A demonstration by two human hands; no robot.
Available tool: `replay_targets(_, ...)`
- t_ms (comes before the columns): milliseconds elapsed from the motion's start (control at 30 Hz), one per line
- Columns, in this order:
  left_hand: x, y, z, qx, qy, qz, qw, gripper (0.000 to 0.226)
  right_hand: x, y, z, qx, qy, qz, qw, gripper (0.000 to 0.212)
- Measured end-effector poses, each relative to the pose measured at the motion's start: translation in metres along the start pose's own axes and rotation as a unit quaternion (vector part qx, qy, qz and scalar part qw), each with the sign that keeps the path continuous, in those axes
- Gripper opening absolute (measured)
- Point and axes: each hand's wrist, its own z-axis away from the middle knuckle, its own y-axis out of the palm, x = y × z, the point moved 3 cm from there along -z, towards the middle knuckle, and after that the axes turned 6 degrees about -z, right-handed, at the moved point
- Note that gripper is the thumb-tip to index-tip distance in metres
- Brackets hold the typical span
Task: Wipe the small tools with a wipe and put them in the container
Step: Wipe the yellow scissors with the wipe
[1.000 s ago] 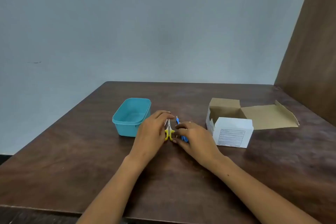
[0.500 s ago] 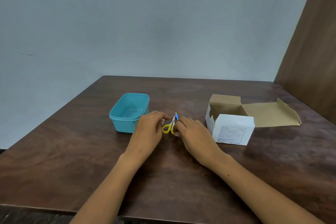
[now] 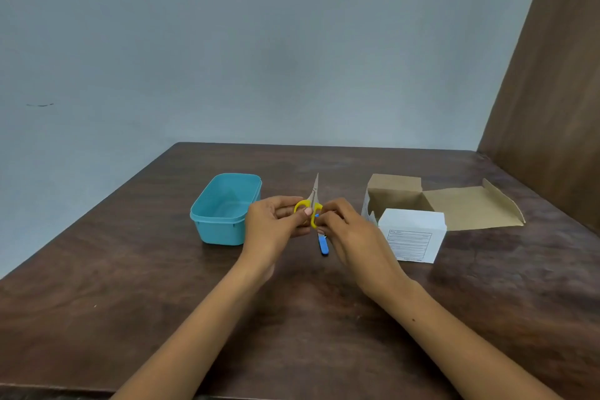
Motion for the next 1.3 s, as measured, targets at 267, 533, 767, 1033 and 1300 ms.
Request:
replay_targets(267,-0.013,0.018,-0.020,0.018,-0.003,0.044,0.999,0.009,-0.017,-0.051,-0.020,-0.045,0.041,0.088,0.994,0.008)
replay_targets(533,0.007,0.021,-0.028,0.020,-0.003,0.026,0.999,0.011,-0.104,-0.087,-0.038,0.237,0.263,0.005,0.935,0.014)
replay_targets(767,0.009,0.021,-0.031,0.017,0.000,0.017,1.000,0.011,-0.116,-0.058,-0.045,0.433,0.253,0.083,0.861,0.018)
replay_targets(1033,0.011,0.021,-0.031,0.009,-0.007,-0.012,1.000,0.016,-0.113,-0.046,-0.047,0.463,0.250,0.171,0.833,0.025)
replay_targets(1300,0.010,0.019,-0.032,0.005,-0.007,-0.015,1.000,0.017,-0.109,-0.076,-0.054,0.346,0.264,0.035,0.900,0.024)
